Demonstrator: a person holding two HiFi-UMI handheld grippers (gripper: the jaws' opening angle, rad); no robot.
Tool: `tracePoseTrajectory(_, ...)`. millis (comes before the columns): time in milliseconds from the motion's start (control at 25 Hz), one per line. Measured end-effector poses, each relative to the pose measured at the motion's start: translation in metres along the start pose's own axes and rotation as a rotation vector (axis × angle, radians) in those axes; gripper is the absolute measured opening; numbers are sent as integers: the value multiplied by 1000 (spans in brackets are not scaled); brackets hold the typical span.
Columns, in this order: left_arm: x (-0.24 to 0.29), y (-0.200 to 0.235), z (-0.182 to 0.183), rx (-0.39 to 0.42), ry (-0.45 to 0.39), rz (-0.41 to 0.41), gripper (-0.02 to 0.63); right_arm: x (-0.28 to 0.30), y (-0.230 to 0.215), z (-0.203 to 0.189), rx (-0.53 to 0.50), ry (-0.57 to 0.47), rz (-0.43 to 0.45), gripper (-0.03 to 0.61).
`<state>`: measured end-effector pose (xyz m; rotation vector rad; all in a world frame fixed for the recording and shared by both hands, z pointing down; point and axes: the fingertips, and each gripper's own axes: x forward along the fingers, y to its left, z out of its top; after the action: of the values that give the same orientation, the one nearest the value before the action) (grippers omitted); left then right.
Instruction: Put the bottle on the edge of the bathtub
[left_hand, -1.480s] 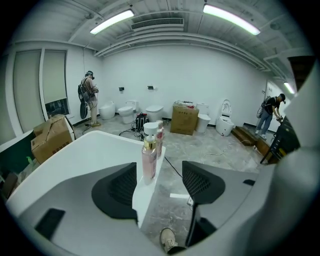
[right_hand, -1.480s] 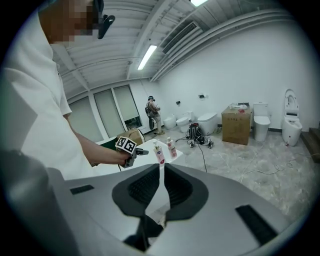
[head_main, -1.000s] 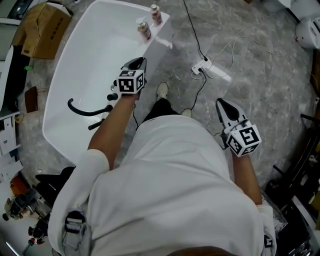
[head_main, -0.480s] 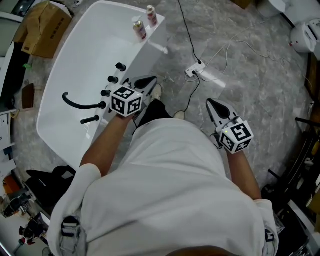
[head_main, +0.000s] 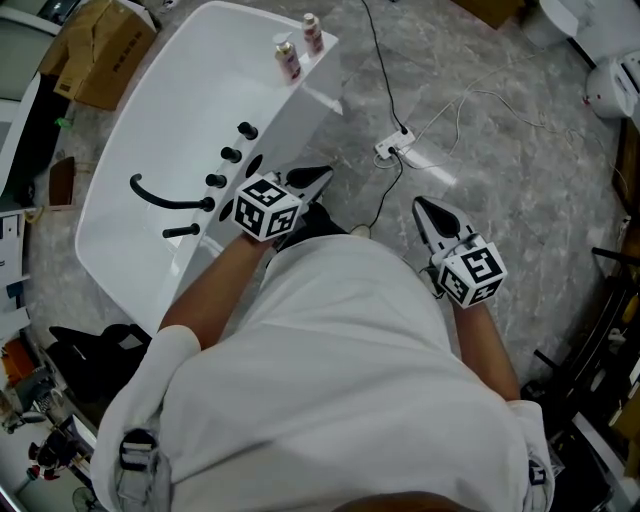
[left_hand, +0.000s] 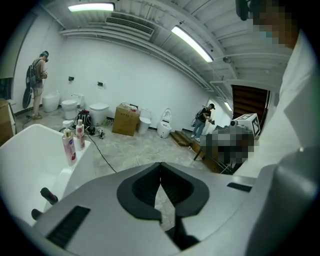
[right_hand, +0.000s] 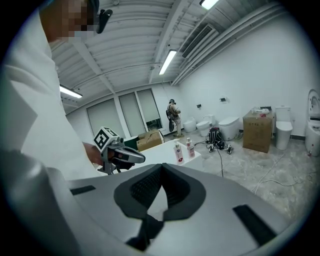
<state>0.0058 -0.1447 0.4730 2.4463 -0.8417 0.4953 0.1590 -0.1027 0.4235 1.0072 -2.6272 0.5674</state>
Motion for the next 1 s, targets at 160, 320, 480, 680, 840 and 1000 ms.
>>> tracePoseTrajectory(160, -2, 0, -4, -9, 2, 13, 18, -2, 2, -3, -2, 1, 7, 8)
tracePoseTrajectory(320, -2, -2, -7, -11, 3, 18, 18, -5, -3, -3, -4, -5, 2, 8)
tracePoseTrajectory(480, 1, -4, -8, -4, 4, 23, 18, -8, -7, -4, -9, -4, -3, 8)
tracePoseTrajectory(680, 2, -5, -9, -3, 10, 25, 18, -10, -9, -4, -14, -2, -8, 8)
tracePoseTrajectory(840, 5, -2, -10, 7, 19, 36, 18, -11, -12, -5, -5, -7, -16, 8)
tracePoseTrajectory(1000, 10, -2, -9, 10, 27, 26, 18, -14, -16, -8, 5, -10, -31, 8)
